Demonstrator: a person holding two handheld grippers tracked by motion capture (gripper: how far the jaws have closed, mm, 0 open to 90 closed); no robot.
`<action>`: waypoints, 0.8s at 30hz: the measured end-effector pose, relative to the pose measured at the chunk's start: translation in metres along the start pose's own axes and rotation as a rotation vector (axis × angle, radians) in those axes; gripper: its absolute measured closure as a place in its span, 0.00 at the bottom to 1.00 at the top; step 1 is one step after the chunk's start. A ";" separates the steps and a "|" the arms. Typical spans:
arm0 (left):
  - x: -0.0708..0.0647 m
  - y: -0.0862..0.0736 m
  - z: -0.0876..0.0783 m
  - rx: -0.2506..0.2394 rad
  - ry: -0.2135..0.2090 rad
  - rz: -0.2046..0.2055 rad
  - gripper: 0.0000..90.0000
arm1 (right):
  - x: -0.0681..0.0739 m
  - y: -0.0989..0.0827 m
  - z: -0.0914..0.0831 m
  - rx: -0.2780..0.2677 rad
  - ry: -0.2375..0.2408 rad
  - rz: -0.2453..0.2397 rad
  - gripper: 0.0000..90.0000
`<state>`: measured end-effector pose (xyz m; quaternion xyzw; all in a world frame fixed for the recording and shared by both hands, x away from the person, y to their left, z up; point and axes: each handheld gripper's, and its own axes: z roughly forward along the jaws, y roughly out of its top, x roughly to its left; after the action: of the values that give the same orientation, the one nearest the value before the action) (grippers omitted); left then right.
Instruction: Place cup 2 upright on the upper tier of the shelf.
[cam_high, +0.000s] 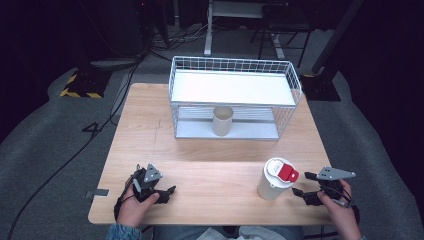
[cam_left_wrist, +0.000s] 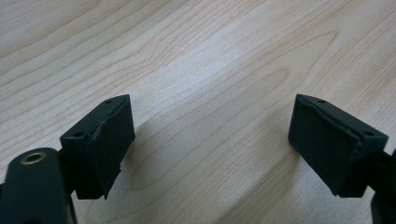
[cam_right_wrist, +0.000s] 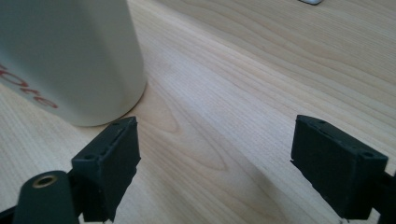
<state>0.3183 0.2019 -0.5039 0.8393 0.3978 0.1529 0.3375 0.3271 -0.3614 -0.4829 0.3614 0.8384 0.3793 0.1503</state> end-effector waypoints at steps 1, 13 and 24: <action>0.000 0.000 0.000 0.001 -0.001 -0.003 0.16 | 0.003 0.002 -0.002 -0.002 0.005 -0.011 0.18; -0.003 0.002 0.002 0.004 0.013 -0.021 0.14 | 0.016 0.005 -0.017 -0.061 0.077 0.016 0.14; -0.005 0.003 0.004 0.009 0.016 -0.022 0.12 | 0.032 0.014 -0.018 -0.143 0.129 0.011 0.00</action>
<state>0.3191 0.1949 -0.5043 0.8350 0.4105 0.1539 0.3325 0.3023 -0.3412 -0.4600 0.3290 0.8150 0.4617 0.1193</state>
